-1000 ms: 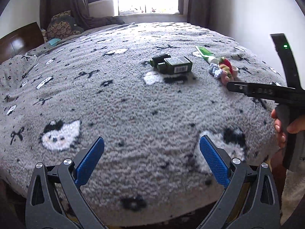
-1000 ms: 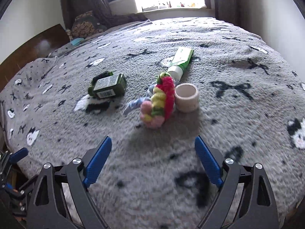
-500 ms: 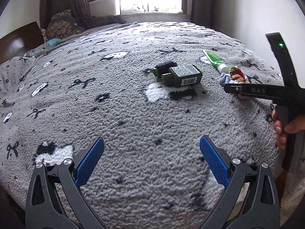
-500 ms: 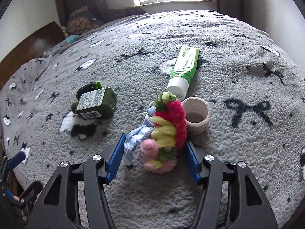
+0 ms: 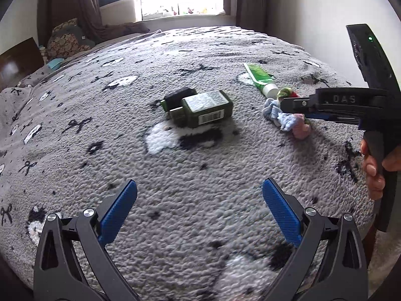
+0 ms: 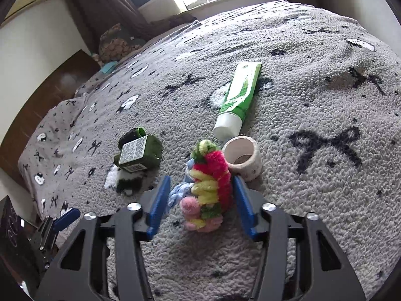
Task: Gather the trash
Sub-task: 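Grasp the blue cloth with the left tool while the right tool grasps the pipe-cleaner toy, then lower the cloth and toy below the bed edge and open both tools over the bin, then grasp the green bottle with the left tool while the right tool grasps the white ring, then lower the bottle and ring below the bed edge and open both tools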
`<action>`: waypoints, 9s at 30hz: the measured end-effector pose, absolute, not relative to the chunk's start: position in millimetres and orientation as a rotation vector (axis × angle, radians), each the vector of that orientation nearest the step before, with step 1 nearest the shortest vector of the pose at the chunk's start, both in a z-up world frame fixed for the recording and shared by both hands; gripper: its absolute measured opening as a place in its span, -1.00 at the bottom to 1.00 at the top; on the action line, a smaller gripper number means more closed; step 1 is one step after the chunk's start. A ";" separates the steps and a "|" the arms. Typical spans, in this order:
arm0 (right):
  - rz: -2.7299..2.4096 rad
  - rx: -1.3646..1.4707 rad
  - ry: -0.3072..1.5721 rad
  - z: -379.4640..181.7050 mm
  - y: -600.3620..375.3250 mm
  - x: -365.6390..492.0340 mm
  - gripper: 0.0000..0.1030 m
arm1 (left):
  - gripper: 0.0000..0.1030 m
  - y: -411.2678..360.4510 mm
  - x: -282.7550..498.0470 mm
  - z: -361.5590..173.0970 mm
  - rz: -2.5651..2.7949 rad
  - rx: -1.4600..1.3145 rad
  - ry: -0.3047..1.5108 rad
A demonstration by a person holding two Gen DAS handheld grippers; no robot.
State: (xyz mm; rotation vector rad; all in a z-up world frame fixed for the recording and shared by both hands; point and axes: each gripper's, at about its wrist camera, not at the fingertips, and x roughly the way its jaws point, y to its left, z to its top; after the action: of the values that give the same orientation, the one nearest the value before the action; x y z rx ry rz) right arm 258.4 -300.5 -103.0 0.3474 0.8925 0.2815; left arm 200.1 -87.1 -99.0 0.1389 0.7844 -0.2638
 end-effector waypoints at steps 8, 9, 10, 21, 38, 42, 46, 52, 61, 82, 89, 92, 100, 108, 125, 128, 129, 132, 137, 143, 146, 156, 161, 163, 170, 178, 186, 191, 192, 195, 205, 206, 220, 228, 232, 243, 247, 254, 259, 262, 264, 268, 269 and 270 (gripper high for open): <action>0.254 0.284 0.838 -89.2 -306.1 255.6 -0.50 | 0.84 -112.8 208.8 -94.7 -0.287 0.160 0.779; 0.247 0.269 0.817 -81.9 -309.0 251.6 -0.50 | 0.84 -116.7 210.7 -94.0 -0.292 0.159 0.778; 0.243 0.262 0.806 -78.0 -311.1 249.3 -0.50 | 0.84 -122.7 213.4 -92.9 -0.303 0.156 0.774; 0.115 0.186 0.723 -47.9 -358.6 223.7 -0.50 | 0.15 -180.8 251.7 -94.1 -0.437 0.123 0.800; 0.130 0.131 0.726 -57.3 -350.7 177.4 -0.50 | -0.56 -175.1 234.6 -89.1 -0.451 0.149 0.793; 0.145 0.106 0.712 -53.4 -337.5 158.2 -0.50 | -0.56 -148.7 202.5 -72.3 -0.441 0.126 0.750; 0.171 0.101 0.685 -48.3 -327.1 133.4 -0.50 | -0.56 -119.4 160.8 -58.9 -0.438 0.117 0.704; 0.244 0.070 0.645 -43.4 -301.6 84.9 -0.50 | -0.56 -78.2 96.4 -49.4 -0.444 0.093 0.650; 0.363 0.043 0.631 -54.9 -259.9 26.8 -0.50 | -0.56 -37.1 16.8 -68.4 -0.442 0.086 0.649; 0.398 0.038 0.942 -185.8 -197.3 -9.0 -0.50 | -0.56 -22.4 -16.0 -223.4 -0.421 0.052 1.042; 0.361 0.014 1.043 -228.2 -191.6 -3.9 -0.50 | -0.55 -24.1 -10.2 -265.0 -0.399 0.043 1.142; 0.352 0.012 1.078 -241.6 -188.3 -1.7 -0.50 | -0.54 -28.1 -6.7 -281.1 -0.399 0.036 1.182; 0.363 0.077 1.179 -273.5 -185.8 4.2 -0.49 | -0.53 -32.7 -5.1 -321.7 -0.406 -0.001 1.296; 0.366 0.095 1.199 -281.1 -183.5 6.1 -0.45 | -0.50 -34.2 -6.7 -333.9 -0.412 -0.002 1.311; 0.282 0.120 1.176 -263.7 -208.4 8.2 0.54 | 0.68 -13.6 -1.4 -280.6 -0.319 0.018 1.177; 0.239 0.118 1.120 -241.7 -224.2 9.0 0.83 | 0.82 -6.6 -1.0 -261.5 -0.303 0.025 1.144; 0.233 0.116 1.110 -236.7 -229.5 9.1 0.88 | 0.83 -6.1 -0.7 -255.9 -0.300 0.025 1.135; 0.212 0.097 1.073 -219.3 -241.1 7.7 0.90 | 0.84 -2.2 -4.5 -231.9 -0.317 0.002 1.090; 0.213 0.085 1.002 -189.6 -250.5 8.0 0.90 | 0.84 -1.6 -8.2 -183.8 -0.337 0.016 0.972; 0.186 0.072 0.864 -138.2 -270.6 24.1 0.90 | 0.84 5.2 12.6 -137.2 -0.264 0.037 0.848; 0.155 0.047 0.817 -121.3 -276.8 36.2 0.90 | 0.84 6.0 27.8 -116.9 -0.232 0.051 0.795; 0.094 0.072 0.738 -85.5 -296.4 106.8 0.90 | 0.84 3.9 96.0 -78.6 -0.181 0.107 0.715; 0.054 0.044 0.745 -83.4 -300.8 158.4 0.90 | 0.84 -6.3 137.2 -80.5 -0.188 0.084 0.746; 0.042 0.042 0.741 -83.8 -301.0 173.6 0.90 | 0.84 -13.8 150.5 -82.7 -0.189 0.086 0.755; 0.051 0.071 0.737 -94.6 -300.1 233.6 0.67 | 0.84 -41.3 186.1 -89.2 -0.203 0.102 0.782; 0.059 0.030 0.832 -113.0 -292.8 272.1 -0.35 | 0.84 -62.0 226.6 -93.6 -0.186 0.097 0.823; 0.110 0.031 0.803 -111.2 -296.5 253.5 -0.36 | 0.84 -100.5 276.5 -98.2 -0.232 0.039 0.877; 0.140 0.027 0.781 -107.8 -301.6 234.1 -0.36 | 0.84 -111.6 307.6 -104.7 -0.172 0.001 0.897; 0.144 0.023 0.778 -107.6 -303.1 230.5 -0.36 | 0.84 -112.4 312.6 -106.2 -0.167 -0.007 0.898; 0.137 0.012 0.774 -108.6 -308.5 223.6 -0.36 | 0.84 -117.1 327.6 -112.7 -0.144 0.000 0.912; 0.147 0.022 0.777 -114.5 -315.3 209.7 -0.36 | 0.59 -117.7 344.3 -116.7 -0.138 0.013 0.946; 0.146 0.021 0.777 -114.8 -314.9 207.9 -0.36 | 0.59 -117.4 342.1 -115.7 -0.146 0.020 0.949; 0.236 -0.013 0.710 -83.1 -283.2 135.1 -0.36 | 0.58 -63.4 225.6 -85.5 -0.295 0.009 0.857; 0.343 0.000 0.685 -78.3 -253.6 76.1 -0.36 | 0.58 -27.3 127.6 -81.5 -0.359 0.016 0.793; 0.405 0.026 0.694 -86.0 -238.0 48.8 -0.36 | 0.58 -17.7 88.7 -90.0 -0.351 0.031 0.774; 0.420 0.076 0.816 -139.6 -214.5 4.5 -0.36 | 0.58 -6.0 20.6 -151.1 -0.317 0.039 0.835; 0.408 0.086 0.888 -166.2 -209.1 -0.4 -0.36 | 0.58 -6.2 9.5 -181.7 -0.301 0.041 0.884; 0.387 0.058 0.973 -204.7 -196.3 -4.9 -0.36 | 0.58 -7.1 -1.7 -227.3 -0.283 0.049 0.969; 0.380 0.042 1.032 -228.3 -188.2 -3.6 -0.36 | 0.58 -7.4 -0.5 -257.8 -0.265 0.056 1.035; 0.363 0.025 1.077 -243.9 -184.1 -0.2 -0.36 | 0.58 -8.7 1.5 -272.3 -0.268 0.058 1.076; 0.361 0.035 1.113 -253.8 -182.9 0.8 -0.36 | 0.58 -9.4 2.9 -282.0 -0.276 0.055 1.108; 0.361 0.047 1.159 -266.3 -183.0 0.6 -0.36 | 0.58 -11.8 7.0 -298.5 -0.290 0.048 1.161; 0.361 0.048 1.168 -268.2 -182.9 0.9 -0.36 | 0.58 -14.4 6.7 -301.8 -0.296 0.046 1.172; 0.360 0.047 1.171 -269.5 -181.9 2.2 -0.36 | 0.59 -17.5 6.1 -305.2 -0.304 0.043 1.182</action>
State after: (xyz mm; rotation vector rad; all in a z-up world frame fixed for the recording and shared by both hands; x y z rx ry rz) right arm 2.2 -181.9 -269.5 0.0471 1.1711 0.3604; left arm 6.1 -17.5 -305.2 0.0432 1.1816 -0.3041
